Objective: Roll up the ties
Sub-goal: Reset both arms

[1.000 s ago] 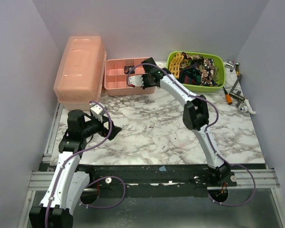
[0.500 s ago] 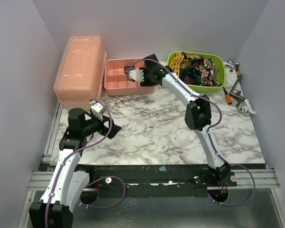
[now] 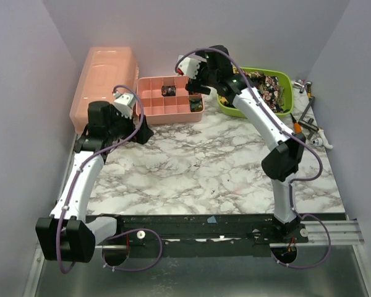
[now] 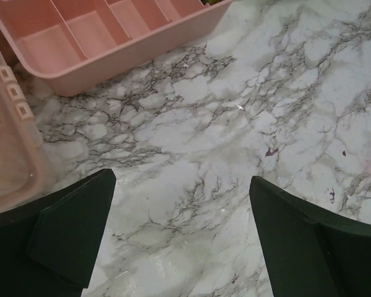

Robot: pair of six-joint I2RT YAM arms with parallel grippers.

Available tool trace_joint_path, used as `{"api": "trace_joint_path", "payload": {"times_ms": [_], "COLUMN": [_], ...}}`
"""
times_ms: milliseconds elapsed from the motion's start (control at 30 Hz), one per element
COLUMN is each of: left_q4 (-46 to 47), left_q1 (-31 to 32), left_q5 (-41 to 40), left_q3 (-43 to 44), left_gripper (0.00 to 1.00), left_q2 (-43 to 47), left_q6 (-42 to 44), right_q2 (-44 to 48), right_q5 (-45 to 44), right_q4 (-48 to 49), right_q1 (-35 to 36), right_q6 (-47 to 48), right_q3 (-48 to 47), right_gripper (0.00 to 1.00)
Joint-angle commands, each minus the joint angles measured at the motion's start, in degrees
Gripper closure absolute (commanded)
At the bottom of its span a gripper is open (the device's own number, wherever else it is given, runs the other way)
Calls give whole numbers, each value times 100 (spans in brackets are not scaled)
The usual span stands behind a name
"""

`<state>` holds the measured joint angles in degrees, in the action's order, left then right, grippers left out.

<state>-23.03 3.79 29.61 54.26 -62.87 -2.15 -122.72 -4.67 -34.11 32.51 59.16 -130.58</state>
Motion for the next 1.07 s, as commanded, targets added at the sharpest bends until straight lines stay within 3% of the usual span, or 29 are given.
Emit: {"api": "trace_joint_path", "payload": {"times_ms": [0, 200, 400, 533, 700, 1033], "left_q4": [-560, -1366, -2359, -2129, -1575, -1300], "left_q1": [-19, 13, 201, 218, 442, 781], "left_q5": [-369, -246, -733, -906, -1253, -1605], "left_q3": [1262, 3191, 4417, 3802, 2584, 1592], "left_gripper": [2, 2, 2, 2, 2, 2], "left_q2": [-647, -1859, -2843, -2766, -2410, -1845], "left_q6": [189, 259, 593, 567, 450, 110], "right_q2": [742, 1910, 2669, 3126, 3633, 4176], "right_q5": [-296, -102, 1104, 1743, 1959, 2438], "right_q4": [126, -92, -321, -39, 218, 299], "right_q1": [-227, -1032, -2322, -2943, -3097, -3094], "right_q6": [-1132, -2774, -4708, -5306, -5353, -5495], "right_q3": [539, 1649, 3411, 4785, 6111, 6716], "right_gripper": [0, 0, 0, 0, 0, 0]}}
